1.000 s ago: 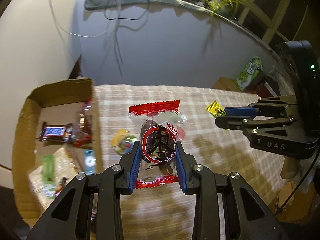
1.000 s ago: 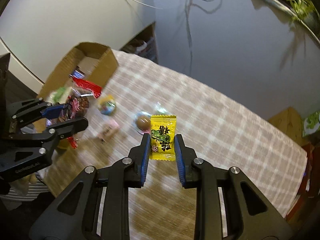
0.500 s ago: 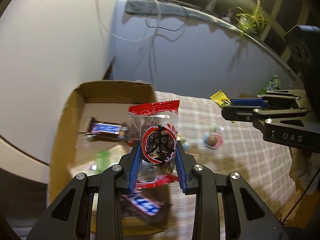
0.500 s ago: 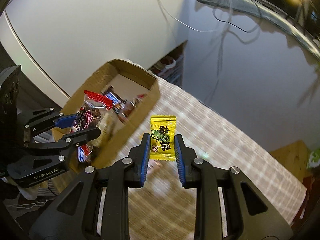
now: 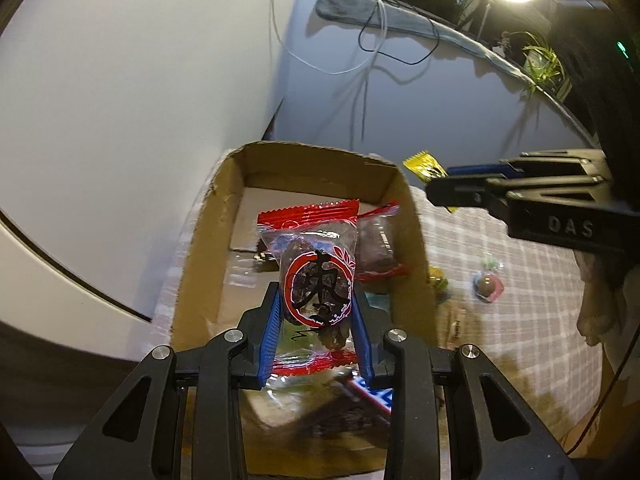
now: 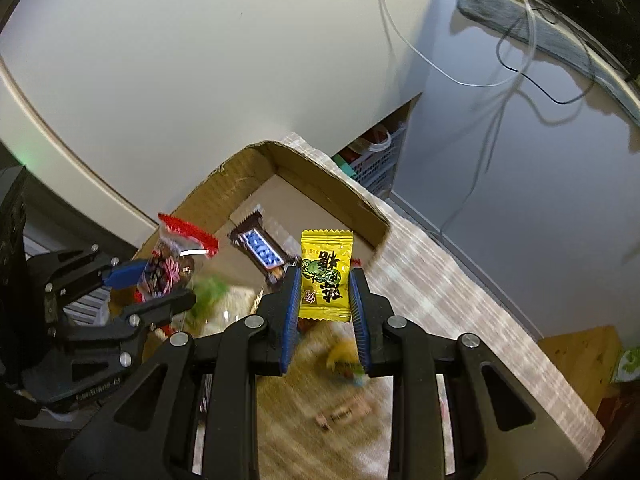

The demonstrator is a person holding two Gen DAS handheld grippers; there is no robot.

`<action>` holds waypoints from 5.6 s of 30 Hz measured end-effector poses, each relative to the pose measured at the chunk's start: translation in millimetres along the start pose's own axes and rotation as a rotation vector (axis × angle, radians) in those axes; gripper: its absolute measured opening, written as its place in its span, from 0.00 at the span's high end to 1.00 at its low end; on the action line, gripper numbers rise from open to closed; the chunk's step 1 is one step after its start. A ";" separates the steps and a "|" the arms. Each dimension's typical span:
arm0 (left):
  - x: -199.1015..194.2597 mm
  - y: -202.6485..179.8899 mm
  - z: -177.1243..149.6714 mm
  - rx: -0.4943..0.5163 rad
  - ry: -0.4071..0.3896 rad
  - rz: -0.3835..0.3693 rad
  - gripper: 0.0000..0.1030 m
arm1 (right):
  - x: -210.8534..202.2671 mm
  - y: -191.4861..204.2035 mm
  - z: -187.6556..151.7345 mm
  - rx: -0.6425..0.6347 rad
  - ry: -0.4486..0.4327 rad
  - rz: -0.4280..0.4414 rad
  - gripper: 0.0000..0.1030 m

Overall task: Organize snacks
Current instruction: 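Carry both candies into the box and open both tools, then withdraw both open tools from the box toward the table, then grasp the pink candy stick with the left tool while the right tool grasps the egg candy, then carry both candies into the box and open both tools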

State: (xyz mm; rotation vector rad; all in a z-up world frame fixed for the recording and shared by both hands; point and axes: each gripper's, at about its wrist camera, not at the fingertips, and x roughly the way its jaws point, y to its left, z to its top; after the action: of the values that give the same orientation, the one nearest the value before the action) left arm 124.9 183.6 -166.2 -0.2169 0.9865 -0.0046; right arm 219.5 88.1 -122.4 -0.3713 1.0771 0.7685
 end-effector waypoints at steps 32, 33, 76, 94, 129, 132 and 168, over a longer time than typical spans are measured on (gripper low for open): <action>5.2 13.9 4.3 -0.041 0.007 -0.002 0.52 | 27.9 5.1 22.5 0.022 0.016 0.025 0.41; 3.1 12.0 4.2 -0.038 0.003 -0.002 0.52 | 23.9 2.8 20.6 0.024 0.013 0.026 0.41; 68.9 -149.7 -48.7 0.061 0.101 -0.094 0.67 | 22.1 -114.2 -142.3 -0.004 0.124 0.115 0.53; 93.7 -170.7 -54.0 0.197 0.111 -0.015 0.82 | 45.2 -98.1 -132.7 -0.069 0.158 0.054 0.53; 26.8 -132.4 -35.1 0.092 0.018 -0.112 0.83 | -23.9 -100.6 -131.2 0.013 0.031 0.031 0.62; 10.4 -125.5 -39.2 0.075 0.009 -0.110 0.83 | -33.2 -89.2 -122.2 0.007 0.017 0.043 0.62; -32.0 7.9 -51.9 -0.098 -0.025 0.063 0.83 | 11.7 39.2 -37.5 -0.158 0.053 0.103 0.60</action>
State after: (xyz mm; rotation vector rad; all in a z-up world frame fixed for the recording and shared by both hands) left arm 63.5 185.3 -168.8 -0.2753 0.9693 0.1042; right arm 170.1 96.4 -146.2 -0.4754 1.0950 0.9428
